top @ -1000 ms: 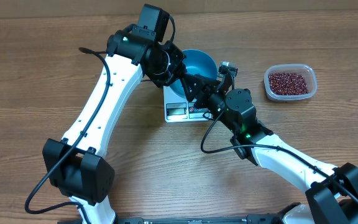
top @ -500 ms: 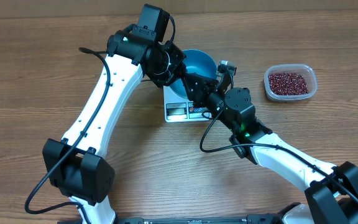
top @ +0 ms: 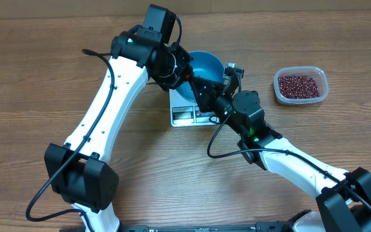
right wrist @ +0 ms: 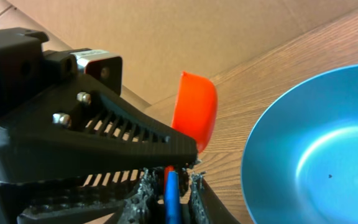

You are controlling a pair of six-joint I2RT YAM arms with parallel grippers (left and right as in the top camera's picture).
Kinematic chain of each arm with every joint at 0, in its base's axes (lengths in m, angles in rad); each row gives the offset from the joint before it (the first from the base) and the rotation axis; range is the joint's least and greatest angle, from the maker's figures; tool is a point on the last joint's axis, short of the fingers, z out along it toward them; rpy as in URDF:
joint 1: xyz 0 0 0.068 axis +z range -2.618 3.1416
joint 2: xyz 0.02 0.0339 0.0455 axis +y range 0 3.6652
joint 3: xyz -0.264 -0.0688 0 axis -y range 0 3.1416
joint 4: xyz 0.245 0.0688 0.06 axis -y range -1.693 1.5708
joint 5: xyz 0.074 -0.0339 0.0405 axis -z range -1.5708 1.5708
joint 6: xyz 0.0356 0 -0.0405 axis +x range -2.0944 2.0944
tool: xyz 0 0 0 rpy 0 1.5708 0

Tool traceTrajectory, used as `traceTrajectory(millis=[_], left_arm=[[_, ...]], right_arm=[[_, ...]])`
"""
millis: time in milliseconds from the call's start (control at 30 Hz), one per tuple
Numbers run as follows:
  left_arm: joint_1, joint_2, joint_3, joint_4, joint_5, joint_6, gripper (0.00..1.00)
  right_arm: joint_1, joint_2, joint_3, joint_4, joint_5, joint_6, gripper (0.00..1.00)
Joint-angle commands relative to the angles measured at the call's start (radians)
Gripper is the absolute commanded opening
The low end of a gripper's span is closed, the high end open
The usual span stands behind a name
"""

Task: Scoop item into bowl and weigh 150g on scale
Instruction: 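Grasp the blue handle with the right gripper beside the left gripper, then release the left gripper and pull the cup right with right gripper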

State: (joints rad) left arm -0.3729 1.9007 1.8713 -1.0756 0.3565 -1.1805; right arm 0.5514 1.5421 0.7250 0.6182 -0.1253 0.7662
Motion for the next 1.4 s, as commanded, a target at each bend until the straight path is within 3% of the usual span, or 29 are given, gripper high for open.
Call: traceTrajectory(millis=[0,167,433,600,833,1367], left_arm=[[-0.002,0.001,0.025,0.003,0.011,-0.012,0.09],[-0.002,0.001,0.025,0.003,0.011,-0.011,0.11],[0.000,0.001,0.025,0.006,0.007,0.046,0.81],[0.000,-0.001,0.029,0.037,0.015,0.158,0.97],[0.000,-0.046,0.074,0.049,0.005,0.354,1.00],[-0.001,-0.165,0.074,0.092,0.003,0.652,1.00]], right_arm=[[0.005,0.009,0.027,0.000,-0.011,-0.003,0.17],[0.005,0.009,0.027,-0.006,-0.010,-0.003,0.07],[0.003,0.008,0.027,-0.010,-0.010,-0.004,0.04],[-0.010,0.002,0.028,-0.033,-0.011,-0.008,0.04],[-0.021,-0.130,0.028,-0.210,-0.023,-0.015,0.03],[-0.077,-0.561,0.028,-0.618,-0.006,-0.094,0.04]])
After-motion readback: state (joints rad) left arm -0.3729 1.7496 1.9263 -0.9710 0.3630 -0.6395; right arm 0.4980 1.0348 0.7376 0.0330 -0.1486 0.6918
